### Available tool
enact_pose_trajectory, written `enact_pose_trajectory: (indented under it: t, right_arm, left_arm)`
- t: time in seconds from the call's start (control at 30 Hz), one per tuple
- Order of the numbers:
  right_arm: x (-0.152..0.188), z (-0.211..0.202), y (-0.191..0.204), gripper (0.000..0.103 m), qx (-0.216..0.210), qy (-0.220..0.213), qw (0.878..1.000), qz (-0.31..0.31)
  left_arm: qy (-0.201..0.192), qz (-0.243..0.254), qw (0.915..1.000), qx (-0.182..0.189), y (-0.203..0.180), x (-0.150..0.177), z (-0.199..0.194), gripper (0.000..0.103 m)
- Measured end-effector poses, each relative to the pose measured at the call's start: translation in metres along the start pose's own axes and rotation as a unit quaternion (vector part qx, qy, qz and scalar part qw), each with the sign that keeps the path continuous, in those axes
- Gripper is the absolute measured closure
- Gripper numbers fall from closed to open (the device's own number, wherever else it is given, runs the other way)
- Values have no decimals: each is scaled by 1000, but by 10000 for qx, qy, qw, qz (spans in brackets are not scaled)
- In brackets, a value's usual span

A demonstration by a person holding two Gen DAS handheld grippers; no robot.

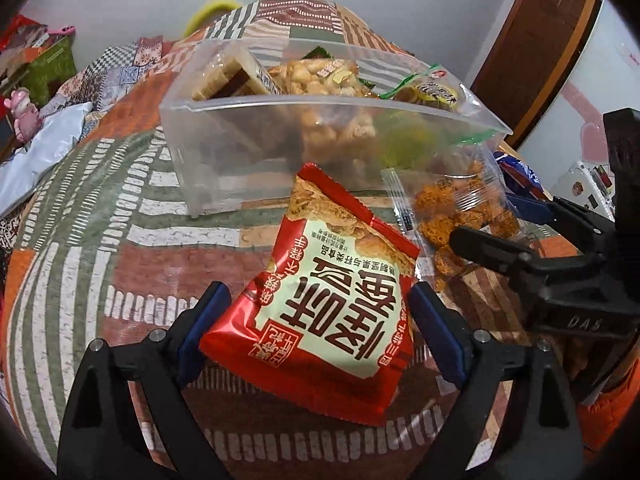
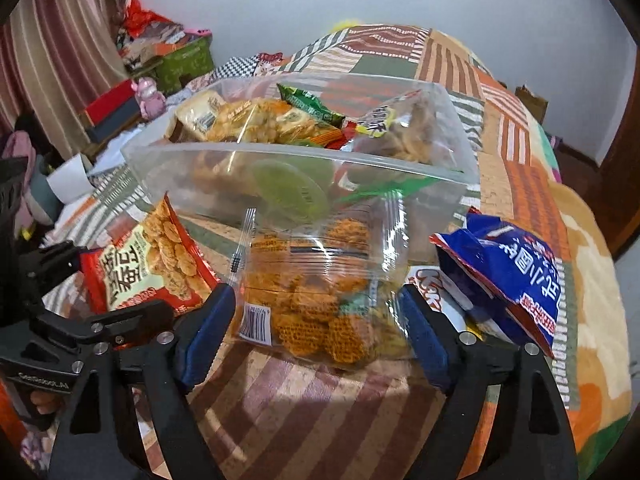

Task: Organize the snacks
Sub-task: 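Grasp the red snack bag with left tool while right tool grasps the orange fried-snack bag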

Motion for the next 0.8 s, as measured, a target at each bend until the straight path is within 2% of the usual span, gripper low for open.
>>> enact_pose_trajectory:
  t: [0.1,0.33,0.4,0.53,0.8]
  right_arm:
    - [1,1,3,22,115,-23,9999,-79]
    - [1,-8,-5,44,-16,-230,9997,120]
    - [1,-11,-4,50,-38,-288,9995,123]
    - [-1,-20,-3,61,-109,-463,9988,142]
    - [-1,-37,-1,74,-221,-713,9970,224]
  left_arm:
    - [-69,116,9999,9,-5,2,0,19]
    - [-102,289,9995,67,-17,9,-4,38]
    - [-114,320,9994,80,-20,11,-7,47]
    - [-204,334,9992,13,-23,12,-13,52]
    - [-532,179,9984,26,-18,5,-36,57]
Point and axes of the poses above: each gripper's, at about its wrist camera, not at the fingertips, and z roughly the way its jaws point, y to its left, x to its underside, the point moved 2 cm from there along z, roughly the way its jaws point, and after that the axes turned 5 degrees about -y, right-handed, at the moved point
